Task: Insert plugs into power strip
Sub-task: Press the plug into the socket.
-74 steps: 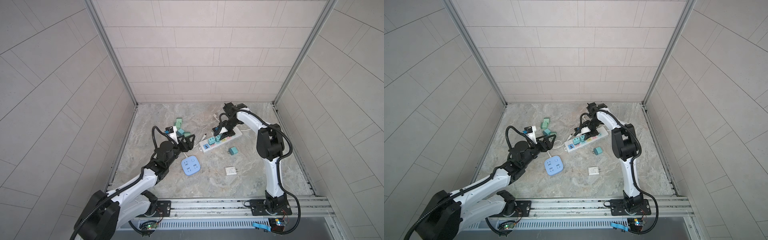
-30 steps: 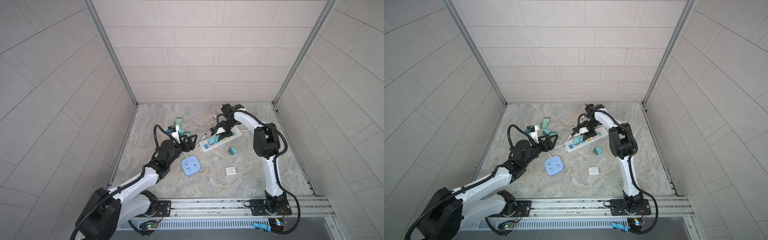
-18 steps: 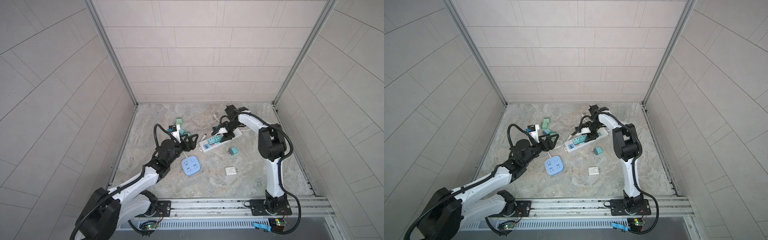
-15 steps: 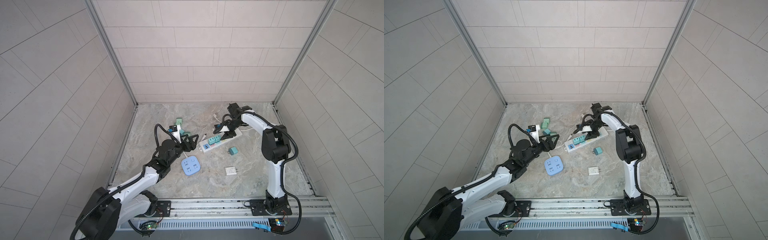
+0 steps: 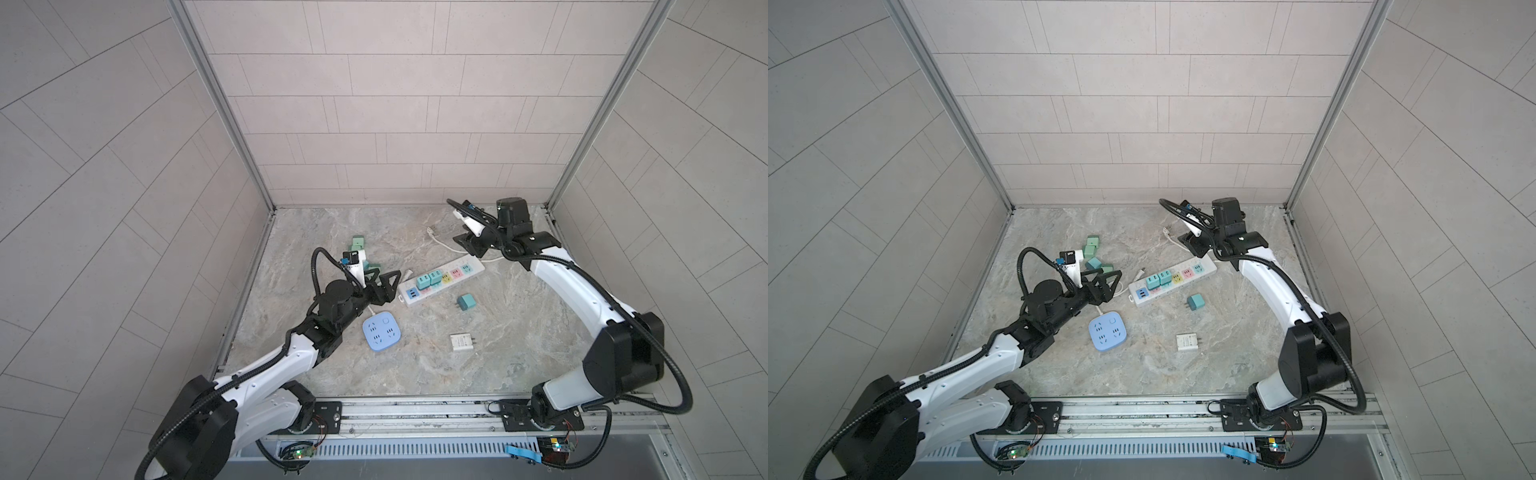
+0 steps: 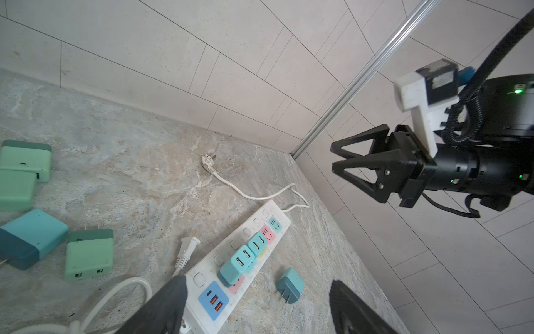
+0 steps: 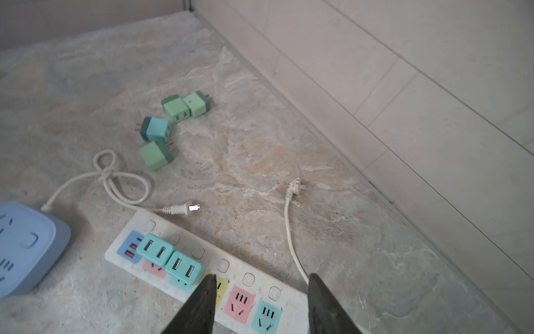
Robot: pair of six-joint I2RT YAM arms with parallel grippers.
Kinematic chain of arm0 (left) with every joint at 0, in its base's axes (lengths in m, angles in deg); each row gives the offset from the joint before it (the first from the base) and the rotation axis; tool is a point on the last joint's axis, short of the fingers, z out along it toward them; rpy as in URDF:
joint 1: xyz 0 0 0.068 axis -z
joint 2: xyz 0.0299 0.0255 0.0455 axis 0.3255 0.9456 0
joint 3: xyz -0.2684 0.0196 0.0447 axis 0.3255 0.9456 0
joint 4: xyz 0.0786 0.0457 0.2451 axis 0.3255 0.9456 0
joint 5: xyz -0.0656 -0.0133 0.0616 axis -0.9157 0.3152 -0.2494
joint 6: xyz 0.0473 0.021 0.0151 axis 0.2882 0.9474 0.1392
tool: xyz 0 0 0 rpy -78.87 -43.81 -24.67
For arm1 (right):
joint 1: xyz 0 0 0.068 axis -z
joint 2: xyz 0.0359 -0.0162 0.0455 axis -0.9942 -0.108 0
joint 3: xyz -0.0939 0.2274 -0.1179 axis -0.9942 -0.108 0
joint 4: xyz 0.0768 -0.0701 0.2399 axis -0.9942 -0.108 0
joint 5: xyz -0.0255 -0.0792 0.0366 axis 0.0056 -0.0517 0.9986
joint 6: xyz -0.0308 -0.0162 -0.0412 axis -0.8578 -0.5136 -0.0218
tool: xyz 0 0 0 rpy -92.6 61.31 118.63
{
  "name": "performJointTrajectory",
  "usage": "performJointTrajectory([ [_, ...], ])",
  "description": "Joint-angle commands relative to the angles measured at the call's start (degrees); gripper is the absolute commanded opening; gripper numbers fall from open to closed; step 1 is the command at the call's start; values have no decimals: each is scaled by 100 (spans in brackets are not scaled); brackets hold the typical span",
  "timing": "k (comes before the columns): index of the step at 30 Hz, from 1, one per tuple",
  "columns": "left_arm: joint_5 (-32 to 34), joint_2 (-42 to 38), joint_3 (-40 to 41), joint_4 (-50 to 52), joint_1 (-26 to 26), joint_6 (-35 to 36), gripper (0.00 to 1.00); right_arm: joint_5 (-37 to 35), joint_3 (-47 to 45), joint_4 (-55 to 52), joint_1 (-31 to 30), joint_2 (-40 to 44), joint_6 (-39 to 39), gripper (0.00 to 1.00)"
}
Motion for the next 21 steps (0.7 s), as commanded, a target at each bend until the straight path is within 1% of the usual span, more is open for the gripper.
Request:
performJointTrajectory([
  [1,235,-243,-208,179,157,286,84,-1012,-699,450,28,566,2330,56],
  [4,495,-319,-273,338,406,615,84,-1514,-1369,616,46,1216,3336,55],
  [6,565,-228,-354,379,580,901,84,-1424,-1857,971,47,1590,3770,55],
  [7,514,-82,-488,431,663,1111,83,-1316,-2072,1087,45,1753,3983,56],
  [8,509,109,-666,588,731,1273,81,-1307,-2229,1143,43,1873,4207,56],
  [10,766,632,-1233,1375,827,1336,75,-1530,-2398,1085,38,1928,4964,49],
  [11,801,903,-1489,1649,833,1299,73,-1532,-2385,1023,37,1832,5147,40],
  [12,824,1223,-1777,1930,838,1312,69,-1307,-2292,938,27,1662,5156,29],
  [13,839,1527,-2049,2222,835,1350,67,-998,-2143,853,5,1408,4954,21],
  [14,884,1785,-2267,2451,837,1384,65,-927,-2052,792,-108,1177,4845,16],
  [16,990,2314,-2742,2985,837,1447,62,-973,-1849,747,-358,580,4816,12],
  [19,788,2939,-3323,3475,828,1660,61,-1001,-1382,718,-708,-319,4731,7],
  [21,738,3280,-3652,3819,837,1758,61,-1091,-1006,582,-857,-803,4681,7],
])
